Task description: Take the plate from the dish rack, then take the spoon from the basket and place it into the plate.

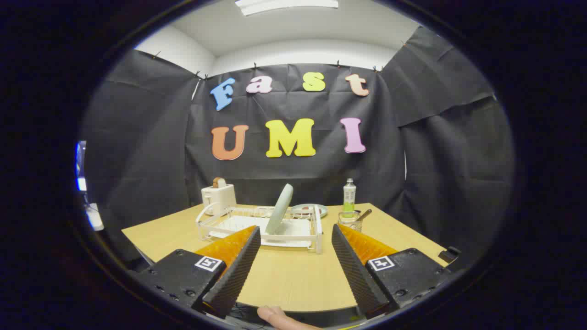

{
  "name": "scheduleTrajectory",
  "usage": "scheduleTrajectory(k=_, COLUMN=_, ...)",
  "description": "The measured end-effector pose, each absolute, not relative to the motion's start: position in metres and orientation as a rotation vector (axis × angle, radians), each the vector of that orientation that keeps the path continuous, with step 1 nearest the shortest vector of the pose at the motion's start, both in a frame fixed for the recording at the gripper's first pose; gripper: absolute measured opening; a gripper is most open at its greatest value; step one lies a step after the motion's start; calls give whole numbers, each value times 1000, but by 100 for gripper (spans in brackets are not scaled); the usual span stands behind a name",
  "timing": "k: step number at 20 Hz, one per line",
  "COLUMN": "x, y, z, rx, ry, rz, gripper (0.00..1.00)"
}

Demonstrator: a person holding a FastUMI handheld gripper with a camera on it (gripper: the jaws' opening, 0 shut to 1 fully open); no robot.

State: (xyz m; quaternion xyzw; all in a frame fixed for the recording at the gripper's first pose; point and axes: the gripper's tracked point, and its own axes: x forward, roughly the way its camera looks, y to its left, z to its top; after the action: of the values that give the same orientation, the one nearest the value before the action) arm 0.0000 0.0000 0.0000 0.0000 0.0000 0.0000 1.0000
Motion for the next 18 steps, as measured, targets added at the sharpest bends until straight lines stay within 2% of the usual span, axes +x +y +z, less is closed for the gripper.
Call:
scheduleTrajectory(k=5, x=4, y=13, z=-6, rx=7, ry=12, rz=68, gripper=100)
scheduleTrajectory(k=18, x=15, y=5, z=7, rx=5, ry=-15, rz=2, gripper=100)
